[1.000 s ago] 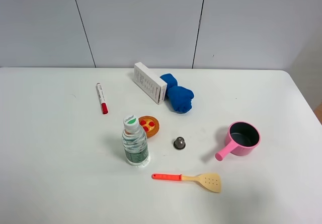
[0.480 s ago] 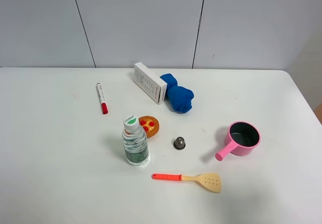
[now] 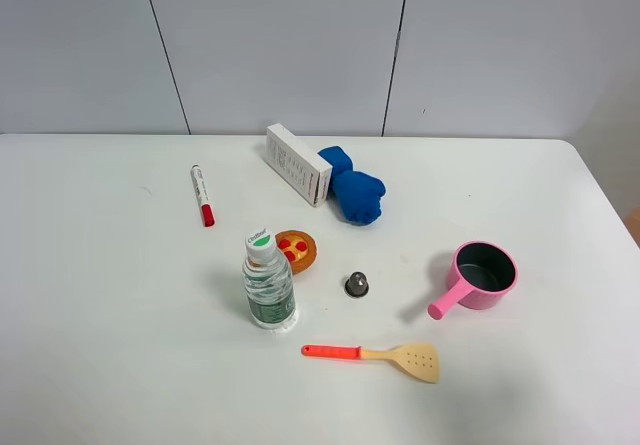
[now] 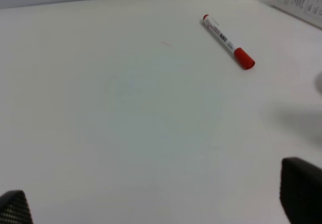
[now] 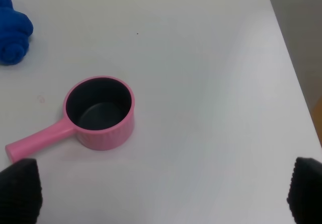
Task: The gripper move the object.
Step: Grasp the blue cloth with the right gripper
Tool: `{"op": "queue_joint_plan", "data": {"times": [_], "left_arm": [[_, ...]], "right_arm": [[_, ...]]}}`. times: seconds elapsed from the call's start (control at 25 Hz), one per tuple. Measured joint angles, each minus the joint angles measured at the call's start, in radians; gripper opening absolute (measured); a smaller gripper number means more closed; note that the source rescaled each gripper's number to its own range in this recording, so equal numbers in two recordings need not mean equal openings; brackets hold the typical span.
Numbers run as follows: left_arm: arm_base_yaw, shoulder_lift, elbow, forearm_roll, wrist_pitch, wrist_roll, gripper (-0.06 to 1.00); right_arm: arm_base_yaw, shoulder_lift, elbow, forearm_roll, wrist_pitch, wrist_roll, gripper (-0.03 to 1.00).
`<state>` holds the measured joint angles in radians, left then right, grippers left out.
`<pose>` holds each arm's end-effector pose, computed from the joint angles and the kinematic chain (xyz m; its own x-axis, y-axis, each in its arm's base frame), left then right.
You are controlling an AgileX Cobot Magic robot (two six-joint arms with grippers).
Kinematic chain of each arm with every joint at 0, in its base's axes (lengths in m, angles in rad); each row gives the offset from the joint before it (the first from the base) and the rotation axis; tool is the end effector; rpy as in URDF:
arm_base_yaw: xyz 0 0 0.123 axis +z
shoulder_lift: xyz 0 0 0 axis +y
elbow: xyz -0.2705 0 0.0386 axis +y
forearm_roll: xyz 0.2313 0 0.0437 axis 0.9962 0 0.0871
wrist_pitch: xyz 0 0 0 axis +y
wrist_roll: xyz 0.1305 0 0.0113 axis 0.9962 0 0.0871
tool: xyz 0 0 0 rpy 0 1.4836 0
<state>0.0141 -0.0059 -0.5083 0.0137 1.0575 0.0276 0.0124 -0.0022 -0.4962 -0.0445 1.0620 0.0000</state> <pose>0.0267 0.0019 0.2540 -0.4410 0.0281 -0.8971 -0.0097 0.9993 0.0361 0.0280 -0.0047 0.2499 -0.4585 -0.0274 -0.8882 0.0122 0.9992 -0.0371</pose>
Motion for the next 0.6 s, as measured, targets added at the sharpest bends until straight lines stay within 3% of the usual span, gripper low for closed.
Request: {"op": "queue_joint_plan", "data": {"times": [0.6], "left_arm": [[0.000,0.000,0.000,0.000,0.000,0.000,1.00]], "right_arm": [[0.000,0.013,0.000,0.000,0.000,0.000,1.00]]}}
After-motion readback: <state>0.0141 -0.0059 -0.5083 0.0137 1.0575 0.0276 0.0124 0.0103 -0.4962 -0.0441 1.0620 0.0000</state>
